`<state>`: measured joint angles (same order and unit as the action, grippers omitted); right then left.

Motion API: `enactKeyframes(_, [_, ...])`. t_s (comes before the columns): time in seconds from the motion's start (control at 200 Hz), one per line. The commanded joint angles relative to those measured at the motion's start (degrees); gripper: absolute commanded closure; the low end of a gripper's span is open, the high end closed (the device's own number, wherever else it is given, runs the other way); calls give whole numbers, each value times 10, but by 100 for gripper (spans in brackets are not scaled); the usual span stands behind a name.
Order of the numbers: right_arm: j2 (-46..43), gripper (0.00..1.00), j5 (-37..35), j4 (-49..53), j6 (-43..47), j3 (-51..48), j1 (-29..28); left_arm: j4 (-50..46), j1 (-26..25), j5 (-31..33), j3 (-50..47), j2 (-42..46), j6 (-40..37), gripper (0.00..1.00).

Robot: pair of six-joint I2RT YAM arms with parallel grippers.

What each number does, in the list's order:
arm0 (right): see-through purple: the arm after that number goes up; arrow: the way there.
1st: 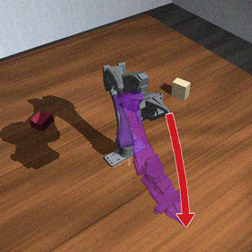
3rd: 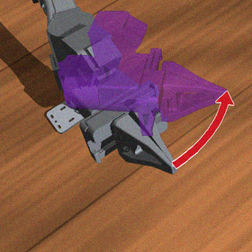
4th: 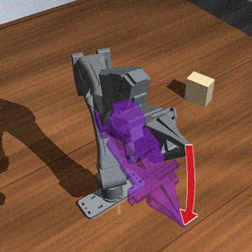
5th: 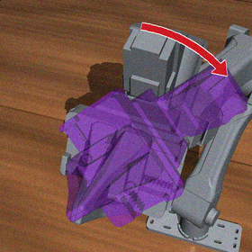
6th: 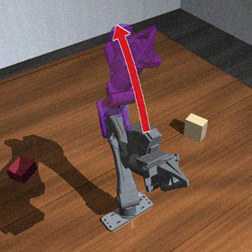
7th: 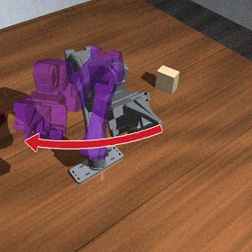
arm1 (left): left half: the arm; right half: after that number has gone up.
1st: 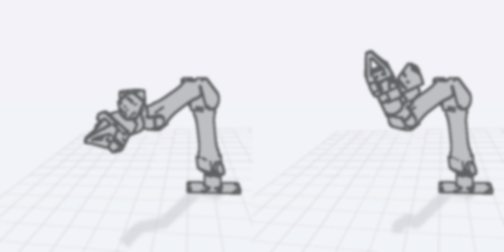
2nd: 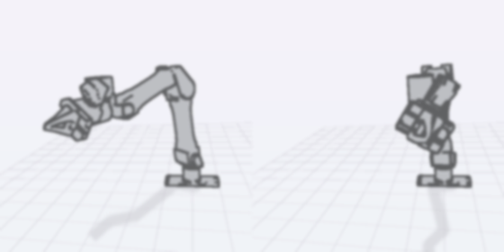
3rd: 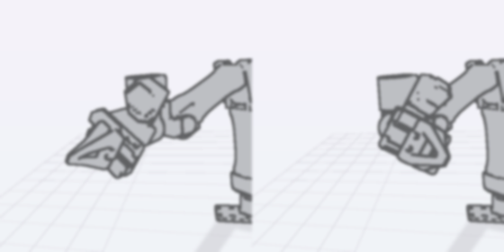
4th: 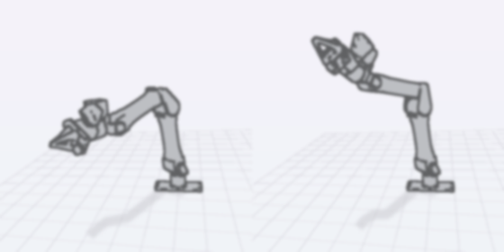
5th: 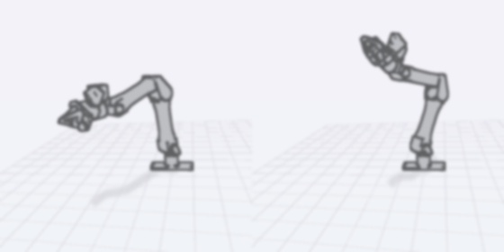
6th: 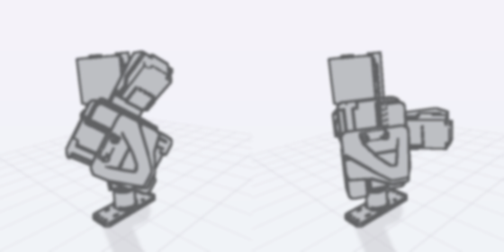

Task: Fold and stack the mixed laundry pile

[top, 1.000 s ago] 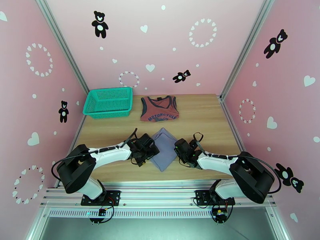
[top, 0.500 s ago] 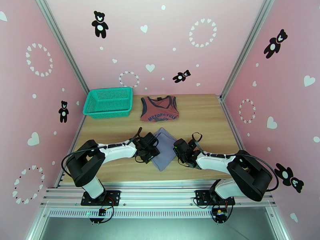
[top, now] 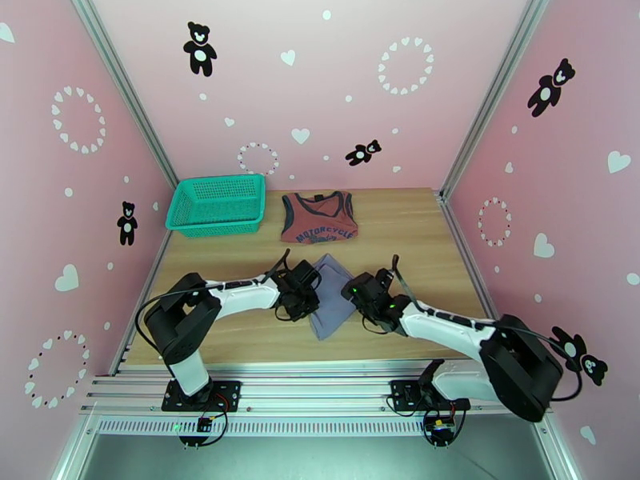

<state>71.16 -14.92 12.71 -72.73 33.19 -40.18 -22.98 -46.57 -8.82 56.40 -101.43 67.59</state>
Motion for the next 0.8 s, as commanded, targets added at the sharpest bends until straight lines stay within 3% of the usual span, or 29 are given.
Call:
enactKeyframes(0.0, [-41,1,42,107,267,65,36,-91,29,68,-12,-30,-68,100])
enactKeyframes(0.095, [0,1,151,182,418,150,88,-109,36,76,-6,-33,-106,100])
enactKeyframes(0.255, [121,1,252,278,552,264,122,-131,49,87,13,-50,-179,100])
enactKeyframes(0.525, [268,1,336,263,611,329,129,-194,59,143,84,-92,-302,100])
enactKeyframes(0.796, [368,1,386,221,608,348,142,-197,60,152,108,-106,-332,100])
